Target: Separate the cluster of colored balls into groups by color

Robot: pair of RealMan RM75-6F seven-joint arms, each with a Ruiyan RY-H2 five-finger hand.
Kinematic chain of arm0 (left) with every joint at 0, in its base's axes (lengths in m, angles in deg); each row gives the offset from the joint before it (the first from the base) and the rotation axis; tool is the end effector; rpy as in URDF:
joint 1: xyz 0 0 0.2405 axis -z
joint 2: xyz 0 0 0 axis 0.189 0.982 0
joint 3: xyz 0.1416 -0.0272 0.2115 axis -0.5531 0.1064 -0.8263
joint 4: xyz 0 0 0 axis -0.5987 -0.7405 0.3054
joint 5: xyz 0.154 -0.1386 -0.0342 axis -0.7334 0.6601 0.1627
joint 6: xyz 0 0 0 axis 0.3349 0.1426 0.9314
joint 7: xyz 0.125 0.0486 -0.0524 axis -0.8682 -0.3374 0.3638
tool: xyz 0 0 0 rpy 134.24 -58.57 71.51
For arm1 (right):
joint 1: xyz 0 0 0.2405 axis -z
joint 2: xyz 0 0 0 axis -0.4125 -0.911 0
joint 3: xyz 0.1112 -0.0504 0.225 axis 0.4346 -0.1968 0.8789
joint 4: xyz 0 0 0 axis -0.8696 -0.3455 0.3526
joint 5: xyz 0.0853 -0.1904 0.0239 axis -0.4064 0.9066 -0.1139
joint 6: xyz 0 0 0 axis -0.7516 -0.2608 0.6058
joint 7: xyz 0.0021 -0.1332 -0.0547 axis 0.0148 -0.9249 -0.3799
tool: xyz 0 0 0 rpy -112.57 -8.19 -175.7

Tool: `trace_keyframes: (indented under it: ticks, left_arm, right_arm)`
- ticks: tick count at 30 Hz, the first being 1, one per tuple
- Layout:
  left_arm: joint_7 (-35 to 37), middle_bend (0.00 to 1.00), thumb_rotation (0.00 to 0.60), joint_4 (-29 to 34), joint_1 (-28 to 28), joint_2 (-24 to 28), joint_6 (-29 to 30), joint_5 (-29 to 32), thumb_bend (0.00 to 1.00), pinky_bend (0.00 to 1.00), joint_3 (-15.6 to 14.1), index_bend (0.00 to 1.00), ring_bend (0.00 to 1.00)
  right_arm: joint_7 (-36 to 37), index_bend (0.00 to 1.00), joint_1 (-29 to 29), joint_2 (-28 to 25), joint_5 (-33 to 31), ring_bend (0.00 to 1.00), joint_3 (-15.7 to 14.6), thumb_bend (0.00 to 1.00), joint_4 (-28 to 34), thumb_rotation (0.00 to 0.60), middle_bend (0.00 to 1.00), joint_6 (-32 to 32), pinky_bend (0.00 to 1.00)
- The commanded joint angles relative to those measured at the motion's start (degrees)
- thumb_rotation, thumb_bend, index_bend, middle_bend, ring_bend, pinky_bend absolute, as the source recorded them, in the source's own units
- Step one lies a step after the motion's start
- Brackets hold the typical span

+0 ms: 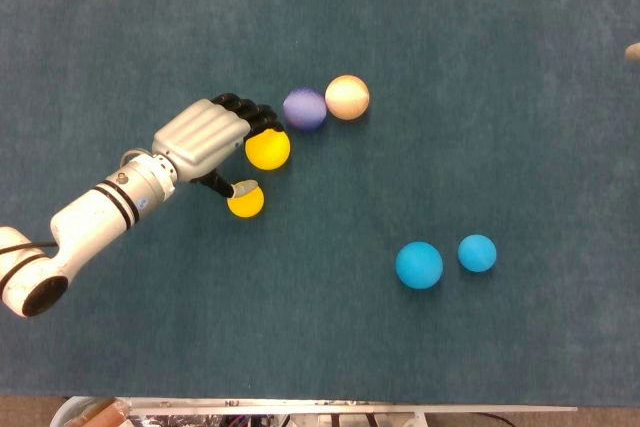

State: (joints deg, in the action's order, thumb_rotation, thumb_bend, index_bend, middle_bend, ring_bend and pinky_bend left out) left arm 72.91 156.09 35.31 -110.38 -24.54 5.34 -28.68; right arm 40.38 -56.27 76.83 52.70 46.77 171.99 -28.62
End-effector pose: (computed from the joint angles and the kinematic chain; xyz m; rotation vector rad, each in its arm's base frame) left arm -0.1670 0.3328 0.0030 -2.2487 -1.0470 -0.7691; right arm -0.2249 -0.2796 0.1776 1.7389 -0.7571 0.6440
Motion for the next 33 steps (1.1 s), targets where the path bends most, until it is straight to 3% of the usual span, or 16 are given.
trace_keyframes:
  ticks: [1,24,33]
  left_arm:
    - [-0.4,0.14,0.471,-0.2,0.3,-0.2,-0.2,0.5,0.30,0.13,-0.4,0.17,0.13]
    - [-1.1,0.14,0.474,-2.4,2.6,-3.0,-2.4,4.8,0.30,0.13,-1.3,0.18,0.13]
    - [-2.1,0.20,0.472,-1.1,3.2,-2.3,-3.1,5.7,0.30,0.13,-2.0,0.19,0.13]
  right_arm:
    - [0.2,0.26,0.3,0.1,0.1,0.14,0.4,0.05,-0.3,0.600,0.30,0.4,0.23]
    - [2.0,0.26,3.2,0.3,0.9,0.14,3.0,0.05,-2.4,0.600,0.30,2.2,0.23]
    - [3.0,0.26,4.2,0.3,1.6,0.14,3.7,0.05,-3.0,0.600,0.30,2.4,0.23]
